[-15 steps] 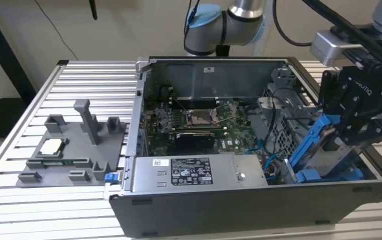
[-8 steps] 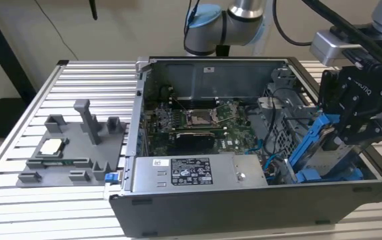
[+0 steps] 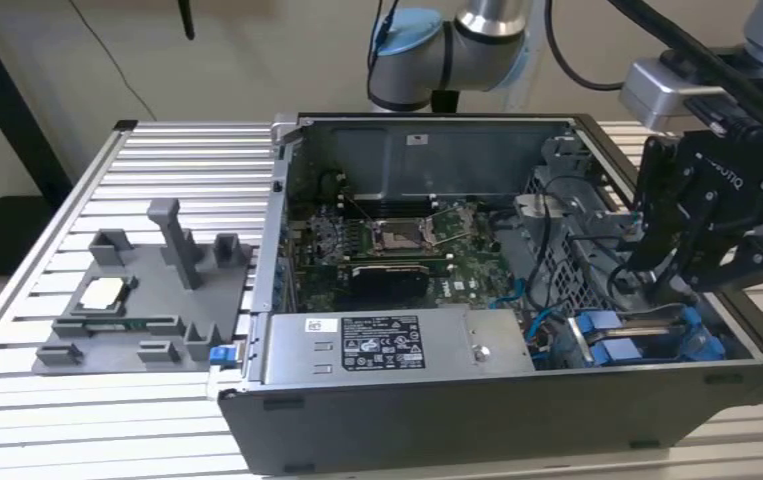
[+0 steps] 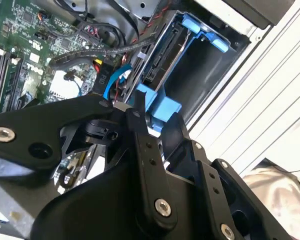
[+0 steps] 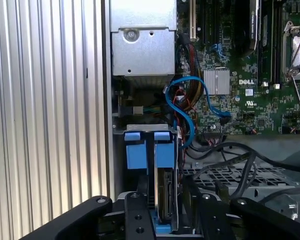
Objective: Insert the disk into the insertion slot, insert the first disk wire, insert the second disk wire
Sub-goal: 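Insert the disk into the insertion slot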
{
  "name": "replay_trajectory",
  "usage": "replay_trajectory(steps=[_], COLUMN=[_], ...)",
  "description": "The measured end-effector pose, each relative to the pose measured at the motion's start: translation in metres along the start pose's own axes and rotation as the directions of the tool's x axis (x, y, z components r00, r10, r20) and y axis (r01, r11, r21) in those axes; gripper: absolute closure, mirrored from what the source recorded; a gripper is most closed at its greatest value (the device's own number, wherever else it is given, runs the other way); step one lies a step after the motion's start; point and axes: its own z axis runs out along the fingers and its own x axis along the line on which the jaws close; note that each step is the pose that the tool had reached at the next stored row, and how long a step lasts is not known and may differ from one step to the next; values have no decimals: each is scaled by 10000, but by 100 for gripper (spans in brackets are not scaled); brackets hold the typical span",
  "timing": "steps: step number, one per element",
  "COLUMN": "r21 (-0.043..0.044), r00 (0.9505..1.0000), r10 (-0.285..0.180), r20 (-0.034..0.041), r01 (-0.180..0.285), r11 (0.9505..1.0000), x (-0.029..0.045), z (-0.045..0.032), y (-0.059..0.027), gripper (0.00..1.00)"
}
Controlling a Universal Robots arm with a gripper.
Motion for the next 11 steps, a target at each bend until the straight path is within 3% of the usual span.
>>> replay_trajectory(steps=[4, 7, 11], r21=[0, -2, -6], r00=[10000, 10000, 9999], r10=[0, -1, 0], r20=[17, 56, 171], r01=[0, 1, 0], r11=[10000, 10000, 10000], x=[-2, -29, -93], z=[-72, -79, -79], y=[0, 1, 3], gripper=[59, 59, 59])
